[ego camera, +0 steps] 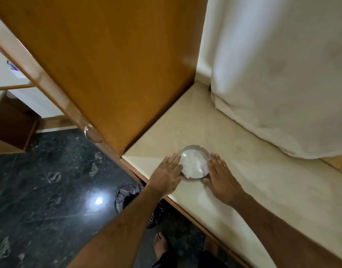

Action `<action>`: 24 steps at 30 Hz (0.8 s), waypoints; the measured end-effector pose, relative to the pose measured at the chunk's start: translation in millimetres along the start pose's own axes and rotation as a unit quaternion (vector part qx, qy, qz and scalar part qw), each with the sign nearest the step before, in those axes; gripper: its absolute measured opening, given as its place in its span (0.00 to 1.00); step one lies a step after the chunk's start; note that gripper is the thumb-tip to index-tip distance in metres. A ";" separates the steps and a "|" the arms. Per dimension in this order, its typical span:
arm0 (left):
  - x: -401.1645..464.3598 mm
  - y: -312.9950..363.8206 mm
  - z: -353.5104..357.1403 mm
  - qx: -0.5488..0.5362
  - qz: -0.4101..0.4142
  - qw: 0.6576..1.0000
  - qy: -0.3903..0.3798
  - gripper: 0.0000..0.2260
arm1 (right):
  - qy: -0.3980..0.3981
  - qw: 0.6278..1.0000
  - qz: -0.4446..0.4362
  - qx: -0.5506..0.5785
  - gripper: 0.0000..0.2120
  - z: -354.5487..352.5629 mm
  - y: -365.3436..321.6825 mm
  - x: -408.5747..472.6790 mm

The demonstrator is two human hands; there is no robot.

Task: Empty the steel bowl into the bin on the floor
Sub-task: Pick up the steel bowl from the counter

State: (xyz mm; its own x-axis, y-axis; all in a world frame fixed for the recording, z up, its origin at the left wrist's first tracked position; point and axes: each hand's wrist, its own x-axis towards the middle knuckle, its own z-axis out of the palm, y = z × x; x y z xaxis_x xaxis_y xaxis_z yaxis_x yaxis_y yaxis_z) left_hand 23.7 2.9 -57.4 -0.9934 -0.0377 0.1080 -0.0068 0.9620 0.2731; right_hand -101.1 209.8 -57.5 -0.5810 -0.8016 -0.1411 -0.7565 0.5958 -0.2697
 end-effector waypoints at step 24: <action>-169.3 -28.9 -66.9 0.038 -0.152 0.969 0.191 0.10 | 0.018 0.953 -0.278 0.119 0.19 -24.0 -139.4 3.3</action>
State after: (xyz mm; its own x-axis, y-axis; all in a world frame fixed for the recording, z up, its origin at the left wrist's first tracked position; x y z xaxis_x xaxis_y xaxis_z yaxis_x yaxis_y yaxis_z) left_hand 199.7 -36.7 -19.7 -0.8295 -0.4066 0.3828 -0.3162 0.9070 0.2783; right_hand -4.8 125.3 2.6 -0.1222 -0.9855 0.1180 -0.8638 0.0471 -0.5017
